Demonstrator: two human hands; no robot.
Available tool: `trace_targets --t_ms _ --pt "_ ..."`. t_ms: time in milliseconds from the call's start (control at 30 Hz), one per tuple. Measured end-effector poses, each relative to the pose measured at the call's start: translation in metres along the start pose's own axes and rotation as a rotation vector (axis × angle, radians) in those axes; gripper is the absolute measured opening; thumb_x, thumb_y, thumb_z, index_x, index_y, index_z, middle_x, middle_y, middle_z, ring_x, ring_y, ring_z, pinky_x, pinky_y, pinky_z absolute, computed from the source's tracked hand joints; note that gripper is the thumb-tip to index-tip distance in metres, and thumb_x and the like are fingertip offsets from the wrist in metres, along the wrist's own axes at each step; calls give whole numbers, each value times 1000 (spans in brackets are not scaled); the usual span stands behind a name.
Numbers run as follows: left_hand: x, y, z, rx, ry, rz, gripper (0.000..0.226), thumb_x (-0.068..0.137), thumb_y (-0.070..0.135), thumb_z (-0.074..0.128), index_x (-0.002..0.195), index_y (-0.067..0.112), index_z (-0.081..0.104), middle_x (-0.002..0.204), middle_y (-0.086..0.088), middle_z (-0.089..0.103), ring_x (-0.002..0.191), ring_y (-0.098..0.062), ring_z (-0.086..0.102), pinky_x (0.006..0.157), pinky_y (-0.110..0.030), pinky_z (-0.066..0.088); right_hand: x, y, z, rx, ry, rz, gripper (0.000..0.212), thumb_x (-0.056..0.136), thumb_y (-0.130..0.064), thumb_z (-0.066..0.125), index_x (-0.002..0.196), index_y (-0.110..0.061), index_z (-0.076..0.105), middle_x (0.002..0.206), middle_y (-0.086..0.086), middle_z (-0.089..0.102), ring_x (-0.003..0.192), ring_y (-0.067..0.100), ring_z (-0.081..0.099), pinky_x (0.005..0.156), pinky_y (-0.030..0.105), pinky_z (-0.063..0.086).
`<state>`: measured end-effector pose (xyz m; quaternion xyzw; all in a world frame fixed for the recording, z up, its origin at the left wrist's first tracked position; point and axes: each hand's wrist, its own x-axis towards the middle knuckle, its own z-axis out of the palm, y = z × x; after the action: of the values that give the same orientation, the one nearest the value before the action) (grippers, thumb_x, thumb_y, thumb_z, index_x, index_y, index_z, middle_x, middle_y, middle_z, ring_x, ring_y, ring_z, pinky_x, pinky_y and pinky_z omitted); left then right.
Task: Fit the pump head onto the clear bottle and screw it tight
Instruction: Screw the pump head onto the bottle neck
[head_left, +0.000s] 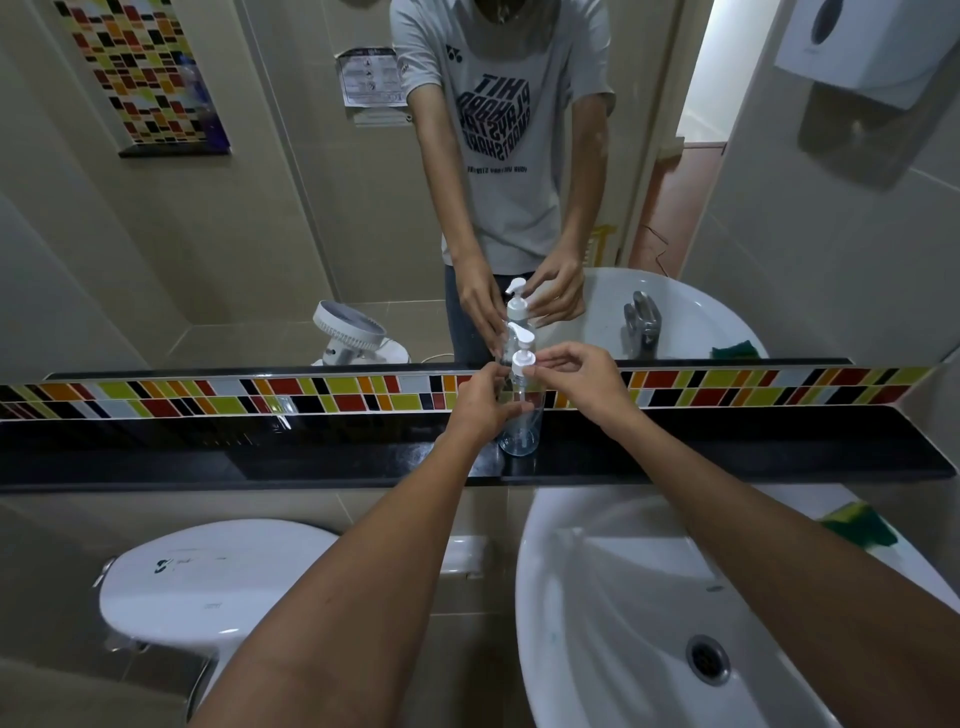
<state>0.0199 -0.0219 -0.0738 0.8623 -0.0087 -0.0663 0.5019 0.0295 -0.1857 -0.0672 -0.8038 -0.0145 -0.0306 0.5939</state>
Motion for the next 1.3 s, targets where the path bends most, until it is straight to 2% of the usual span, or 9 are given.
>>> trace_targets --t_ms 133,233,333,500,767,933,1100,1233,1300 --pt "-1 1 -1 26 -2 4 53 80 14 81 126 10 54 121 -8 64 103 -17 57 77 -26 47 6 -6 2 -5 -112 14 62 77 -24 90 132 -9 67 122 5 75 115 17 70 99 34 58" --pt "0 1 -1 46 -5 7 49 81 14 80 123 10 54 119 -9 64 99 -17 56 70 -22 45 4 -9 8 46 -254 18 57 82 -18 85 136 -11 66 122 2 77 116 15 72 97 35 59" --pt "1 0 -1 59 -7 11 50 81 14 80 123 9 54 119 -9 64 96 -15 54 69 -21 44 -3 -7 13 122 -162 25 50 83 -12 83 131 -7 68 116 6 78 109 19 75 92 38 62" --pt "1 0 -1 50 -6 23 52 80 14 81 124 8 53 119 -6 63 100 -13 54 80 -27 46 -4 -3 12 89 22 23 45 76 -20 90 114 -2 73 101 7 78 92 15 76 72 18 61" --pt "0 1 -3 43 -7 28 42 85 2 74 122 4 54 105 -6 61 85 -12 58 53 -11 45 0 -4 13 63 -214 18 67 70 -24 93 131 -11 68 122 1 76 117 15 70 98 36 59" --pt "1 0 0 15 -6 7 48 80 8 80 121 8 55 106 2 60 99 -15 58 76 -24 48 -8 3 9 85 -56 11 54 77 -21 89 125 -5 70 114 9 78 109 22 74 88 29 62" --pt "1 3 0 8 -10 0 52 79 9 80 124 7 53 104 2 57 93 -13 53 79 -26 47 0 3 -3 17 -77 42 64 79 -12 87 136 -1 62 122 12 74 114 24 70 102 37 56" --pt "1 0 -1 -19 -11 -10 51 80 7 80 124 7 55 109 -2 60 96 -15 55 64 -15 45 8 -8 -2 -10 -203 -23 60 86 -6 80 142 -7 60 132 6 71 124 17 65 93 19 55" --pt "2 -1 -1 -51 -9 -16 50 80 3 79 125 5 55 112 -6 62 95 -15 55 55 -14 48 8 -7 2 -37 -229 -32 51 87 -6 79 136 -8 66 125 7 75 119 21 69 90 25 60"
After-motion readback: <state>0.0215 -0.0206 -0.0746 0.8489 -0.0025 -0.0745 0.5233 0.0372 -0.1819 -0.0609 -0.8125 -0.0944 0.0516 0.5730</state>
